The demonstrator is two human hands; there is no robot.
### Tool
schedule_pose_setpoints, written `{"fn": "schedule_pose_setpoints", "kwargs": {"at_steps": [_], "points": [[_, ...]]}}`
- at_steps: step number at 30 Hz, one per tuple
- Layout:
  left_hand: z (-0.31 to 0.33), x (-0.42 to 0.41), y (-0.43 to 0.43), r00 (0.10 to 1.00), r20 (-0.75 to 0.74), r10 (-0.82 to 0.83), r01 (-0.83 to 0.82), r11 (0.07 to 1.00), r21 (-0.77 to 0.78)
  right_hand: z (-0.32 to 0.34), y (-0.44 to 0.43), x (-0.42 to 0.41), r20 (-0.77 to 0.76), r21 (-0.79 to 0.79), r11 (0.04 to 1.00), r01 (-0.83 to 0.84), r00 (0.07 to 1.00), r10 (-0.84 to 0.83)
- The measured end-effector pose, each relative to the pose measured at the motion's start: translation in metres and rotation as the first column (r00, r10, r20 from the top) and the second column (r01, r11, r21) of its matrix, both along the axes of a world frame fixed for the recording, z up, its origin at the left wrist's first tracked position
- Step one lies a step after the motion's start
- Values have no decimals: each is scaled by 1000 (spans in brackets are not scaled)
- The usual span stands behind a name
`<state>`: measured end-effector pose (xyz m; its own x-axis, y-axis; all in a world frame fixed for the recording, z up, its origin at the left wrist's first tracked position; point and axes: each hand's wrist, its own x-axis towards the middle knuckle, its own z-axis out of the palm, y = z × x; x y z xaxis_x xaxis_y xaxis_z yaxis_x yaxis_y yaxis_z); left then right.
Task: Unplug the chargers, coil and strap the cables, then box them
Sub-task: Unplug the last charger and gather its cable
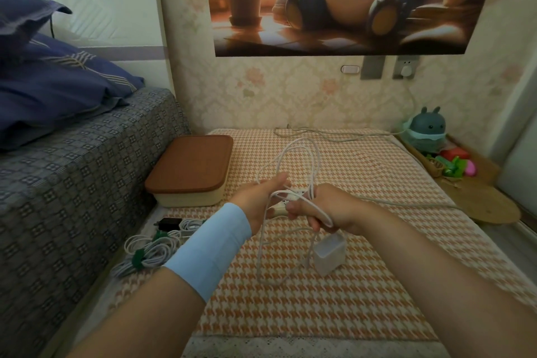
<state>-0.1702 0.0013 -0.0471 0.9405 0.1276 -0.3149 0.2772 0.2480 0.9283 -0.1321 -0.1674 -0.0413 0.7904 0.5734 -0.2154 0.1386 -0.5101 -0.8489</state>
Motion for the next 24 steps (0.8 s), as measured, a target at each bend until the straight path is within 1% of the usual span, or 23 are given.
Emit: {"fn": "schedule_pose_setpoints", "kwargs": {"at_steps": [2, 4, 5, 7, 9, 10, 11, 12, 13, 15, 16, 17, 19, 20, 22, 24], "points": [[6, -2, -4, 999, 36, -18, 20, 998, -66, 1, 0, -4, 17, -10, 995, -100, 995, 100], [13, -2, -4, 998, 47, 42, -34, 989, -144, 6, 0, -6, -9, -62, 983, -171, 985, 171], [16, -1, -2, 996, 48, 73, -63, 984, -169, 9, 0, -6, -41, -118, 970, -214, 977, 211], [25, -2, 4, 993, 59, 99, -87, 980, -177, 14, 0, -5, -83, -280, 908, -311, 950, 300], [37, -5, 14, 987, 83, 135, -119, 977, -178, 14, 1, -4, -99, -392, 850, -352, 935, 342], [43, -5, 20, 979, 111, 174, -159, 979, -126, 13, 1, -2, -105, -415, 836, -359, 931, 348], [48, -4, 28, 962, 153, 227, -225, 974, -29, 11, 0, 0, -108, -424, 827, -369, 927, 358], [52, -2, 38, 939, 199, 281, -302, 949, 87, 10, -1, 1, -111, -419, 824, -382, 922, 371], [52, -1, 49, 914, 232, 332, -373, 913, 164, 9, -3, 2, -120, -394, 830, -395, 917, 380], [49, 0, 64, 897, 231, 377, -420, 889, 182, 10, -8, 4, -174, -283, 863, -418, 907, 383], [44, 0, 69, 900, 225, 372, -421, 877, 231, 10, -9, 5, -198, -237, 880, -411, 907, 370], [39, 0, 70, 908, 222, 356, -414, 847, 333, 10, -10, 6, -199, -221, 891, -396, 913, 356], [30, 0, 67, 923, 240, 302, -385, 755, 530, 9, -8, 7, -126, -254, 901, -352, 935, 330], [26, 0, 64, 927, 269, 260, -372, 717, 590, 9, -7, 6, -86, -263, 909, -323, 947, 311], [20, 3, 60, 933, 313, 175, -346, 674, 653, 8, -5, 6, -44, -244, 935, -257, 966, 254], [13, 2, 61, 951, 284, 119, -293, 633, 717, 6, -3, 6, -44, -208, 960, -185, 983, 180]]}}
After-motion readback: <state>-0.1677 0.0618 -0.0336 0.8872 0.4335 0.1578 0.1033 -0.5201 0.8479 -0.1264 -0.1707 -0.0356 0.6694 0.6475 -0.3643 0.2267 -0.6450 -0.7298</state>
